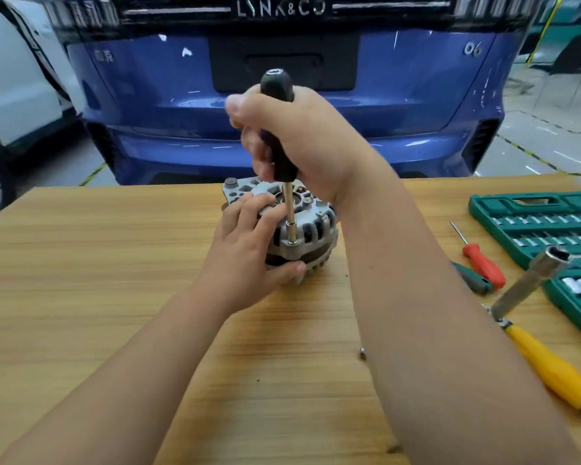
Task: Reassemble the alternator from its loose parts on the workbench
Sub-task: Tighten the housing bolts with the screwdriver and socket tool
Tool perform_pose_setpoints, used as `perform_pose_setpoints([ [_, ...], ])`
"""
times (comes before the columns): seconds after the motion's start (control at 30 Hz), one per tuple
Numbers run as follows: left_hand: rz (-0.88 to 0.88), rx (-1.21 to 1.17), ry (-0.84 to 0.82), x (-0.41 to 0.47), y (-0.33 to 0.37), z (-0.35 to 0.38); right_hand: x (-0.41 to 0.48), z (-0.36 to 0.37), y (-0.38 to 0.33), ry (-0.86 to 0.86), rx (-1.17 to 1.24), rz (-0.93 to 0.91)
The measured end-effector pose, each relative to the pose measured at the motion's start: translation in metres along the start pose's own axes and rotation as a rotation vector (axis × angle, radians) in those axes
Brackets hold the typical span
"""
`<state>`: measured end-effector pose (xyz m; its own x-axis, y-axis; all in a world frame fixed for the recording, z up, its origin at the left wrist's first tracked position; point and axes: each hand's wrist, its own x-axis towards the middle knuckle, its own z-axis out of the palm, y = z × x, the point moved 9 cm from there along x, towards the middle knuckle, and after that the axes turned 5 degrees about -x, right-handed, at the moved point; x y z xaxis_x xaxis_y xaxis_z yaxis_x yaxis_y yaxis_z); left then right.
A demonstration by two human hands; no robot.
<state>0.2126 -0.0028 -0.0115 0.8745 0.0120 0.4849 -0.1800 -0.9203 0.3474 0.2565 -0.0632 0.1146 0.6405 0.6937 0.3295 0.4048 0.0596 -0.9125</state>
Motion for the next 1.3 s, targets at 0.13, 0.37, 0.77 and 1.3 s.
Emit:
perform_pose_setpoints([
  [0.13, 0.047, 0.001, -0.001, 0.002, 0.000, -0.001, 0.002, 0.013, -0.004, -0.359, 0.202, 0.005],
  [0.37, -0.016, 0.010, 0.131, -0.004, 0.010, 0.003, -0.013, -0.018, 0.007, 0.418, 0.048, -0.024],
  [0.77, -0.052, 0.005, 0.090, -0.003, 0.013, 0.006, -0.001, -0.001, 0.002, -0.383, 0.320, -0.050],
  [1.3, -0.101, 0.009, 0.208, -0.007, 0.024, 0.001, -0.027, -0.036, 0.011, 0.638, 0.093, 0.006],
])
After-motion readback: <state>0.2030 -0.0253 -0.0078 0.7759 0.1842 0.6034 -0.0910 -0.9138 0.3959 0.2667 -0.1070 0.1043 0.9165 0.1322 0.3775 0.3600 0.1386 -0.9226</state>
